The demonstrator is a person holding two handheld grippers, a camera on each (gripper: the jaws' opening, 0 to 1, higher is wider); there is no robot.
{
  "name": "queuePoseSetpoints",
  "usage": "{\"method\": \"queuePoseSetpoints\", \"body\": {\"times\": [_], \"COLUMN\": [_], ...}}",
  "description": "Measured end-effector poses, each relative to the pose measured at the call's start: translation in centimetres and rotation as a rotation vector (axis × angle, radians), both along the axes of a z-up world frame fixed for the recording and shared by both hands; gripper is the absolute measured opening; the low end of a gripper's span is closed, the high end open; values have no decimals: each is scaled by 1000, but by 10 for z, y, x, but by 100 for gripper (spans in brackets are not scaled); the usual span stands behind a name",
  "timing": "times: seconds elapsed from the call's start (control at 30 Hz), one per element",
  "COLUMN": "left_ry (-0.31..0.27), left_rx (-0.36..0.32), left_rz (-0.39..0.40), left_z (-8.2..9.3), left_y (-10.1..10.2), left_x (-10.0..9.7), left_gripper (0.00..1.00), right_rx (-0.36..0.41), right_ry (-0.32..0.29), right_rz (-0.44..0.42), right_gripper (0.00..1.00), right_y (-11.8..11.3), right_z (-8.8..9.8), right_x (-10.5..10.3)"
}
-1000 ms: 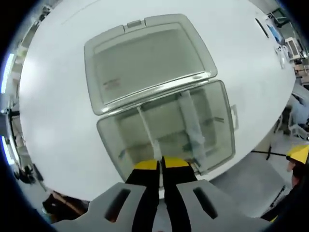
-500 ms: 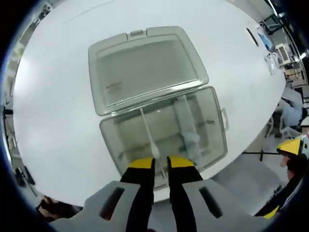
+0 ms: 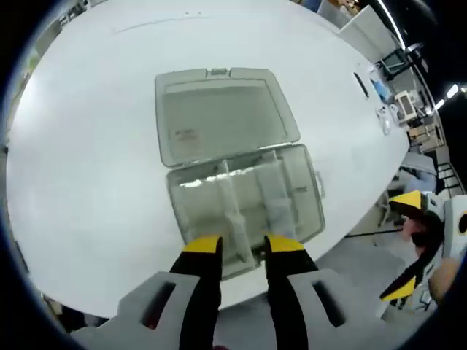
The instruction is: Insert the divider into the dual guide fixture by aligning both edges with the guide slots and pushing it downward to the bottom, including one-sided entry, uneven engagement, binding, and posture correction.
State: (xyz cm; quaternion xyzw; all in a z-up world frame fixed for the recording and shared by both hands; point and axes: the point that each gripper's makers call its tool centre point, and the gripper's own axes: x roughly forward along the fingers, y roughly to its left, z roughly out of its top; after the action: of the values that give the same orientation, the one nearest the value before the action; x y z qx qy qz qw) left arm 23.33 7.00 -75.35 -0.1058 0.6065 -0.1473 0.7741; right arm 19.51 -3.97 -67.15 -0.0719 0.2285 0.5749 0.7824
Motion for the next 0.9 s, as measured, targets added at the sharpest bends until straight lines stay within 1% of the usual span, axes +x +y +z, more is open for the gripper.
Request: {"method": "queuePoseSetpoints", "body": {"times": [0.03,0.1,0.17,0.2,0.27,0.33,0.37,0.5,0.53,0.57,0.67,0.7,0.73,0.8,0.83,0.87,0.9], "left_ry": [-28,-47,-93,-98,-140,-174,-180,-294,-326,-351,-402,-420,-425,-464,-514,-533,-540], "left_rx": [-21,-42,-67,-75,-118,-140,-144,-199,-218,-229,-271,-280,-285,-296,-293,-290,-298], "left_rz": [-1,-1,-6,-5,8,8,7,-21,-48,-57,-47,-50,-54,-76,-99,-104,-104], "left_z": [2,5,9,10,16,22,23,38,42,45,52,53,54,57,61,63,65], "left_y": [0,1,0,0,-3,-3,-3,-11,-14,-16,-22,-25,-26,-31,-34,-34,-35], "left_x": [0,-5,-6,-8,-9,-10,-10,-7,-9,-8,-10,-11,-13,-13,-11,-11,-11], "left_gripper": [21,22,22,22,22,22,22,22,22,22,24,24,25,27,28,28,29], "right_rx": [-3,-8,-14,-18,-27,-32,-36,-51,-54,-57,-63,-66,-68,-78,-84,-89,-93], "right_ry": [0,3,4,5,6,6,5,4,6,9,16,20,18,21,26,26,26], "right_rz": [0,-4,-7,-8,-11,-16,-18,-30,-35,-39,-59,-64,-67,-74,-77,-78,-79], "right_gripper": [54,54,55,55,55,55,55,54,54,54,54,54,54,54,54,54,54], "right_y": [-1,-3,-6,-7,-10,-13,-14,-22,-24,-26,-32,-34,-36,-41,-44,-46,-48], "right_z": [-1,-3,-5,-6,-8,-9,-10,-13,-13,-14,-16,-16,-17,-20,-22,-22,-23], "right_x": [0,1,1,1,1,2,3,5,6,7,11,13,14,17,18,19,19]}}
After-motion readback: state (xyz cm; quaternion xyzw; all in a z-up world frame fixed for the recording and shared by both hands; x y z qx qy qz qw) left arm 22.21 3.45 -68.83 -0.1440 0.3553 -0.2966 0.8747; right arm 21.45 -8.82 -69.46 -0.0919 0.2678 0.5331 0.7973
